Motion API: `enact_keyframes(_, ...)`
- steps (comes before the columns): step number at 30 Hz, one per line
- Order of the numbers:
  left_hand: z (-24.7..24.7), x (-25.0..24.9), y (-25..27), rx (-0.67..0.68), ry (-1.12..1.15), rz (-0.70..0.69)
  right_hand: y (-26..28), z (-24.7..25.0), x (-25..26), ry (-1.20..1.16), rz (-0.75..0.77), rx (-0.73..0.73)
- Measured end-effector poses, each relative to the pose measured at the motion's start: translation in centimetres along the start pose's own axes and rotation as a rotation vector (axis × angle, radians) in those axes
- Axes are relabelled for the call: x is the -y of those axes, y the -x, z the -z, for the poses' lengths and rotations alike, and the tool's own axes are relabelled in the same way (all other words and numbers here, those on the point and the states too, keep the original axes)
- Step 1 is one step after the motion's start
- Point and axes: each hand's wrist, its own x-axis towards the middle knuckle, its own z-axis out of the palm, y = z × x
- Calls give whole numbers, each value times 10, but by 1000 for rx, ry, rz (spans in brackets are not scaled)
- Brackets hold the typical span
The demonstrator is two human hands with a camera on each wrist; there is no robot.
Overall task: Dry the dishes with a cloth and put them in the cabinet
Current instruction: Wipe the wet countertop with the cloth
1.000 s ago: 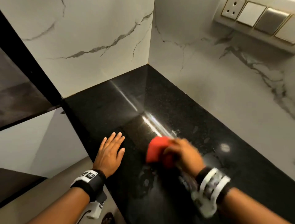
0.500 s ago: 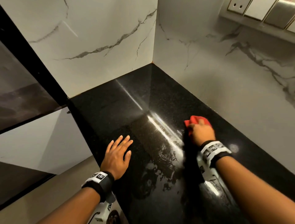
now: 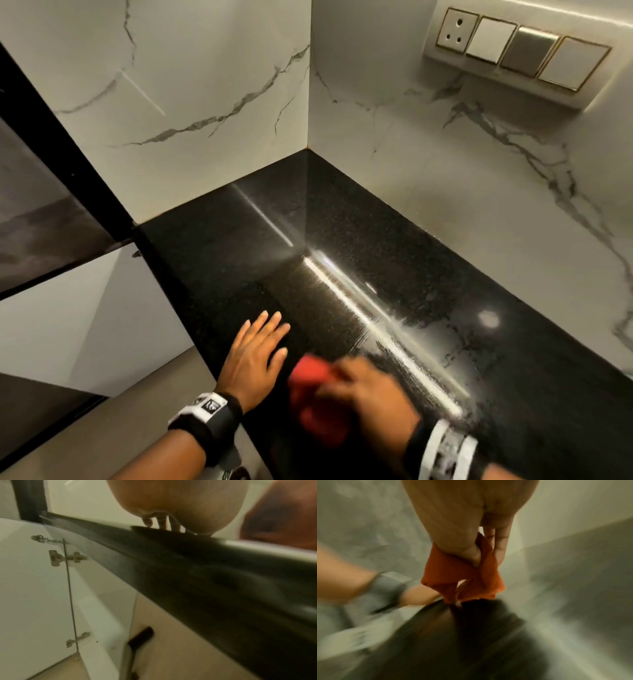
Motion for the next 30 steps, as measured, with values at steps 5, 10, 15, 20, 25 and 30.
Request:
enact_keyframes(5,-12,-18,17,57,-8,4,-35,96,-173,335,-417,-238)
enact_keyframes(10,-9,-19,16,40,6,4,-41,109,-237,323,-628,-119)
enact_keyframes(15,-7,-19,17,31,23,-2,-43,86,-183,329,-695,-70)
enact_keyframes(20,-4,-20,17,27,24,9,-17,24,-101,241,-486,-126)
enact_keyframes(25,-9,-19,16,33,19,5,38,-47,12,181,-219,-176)
enact_keyframes(30,-14,-22,21,-10,30,-25,95,-100,60,122,203,32)
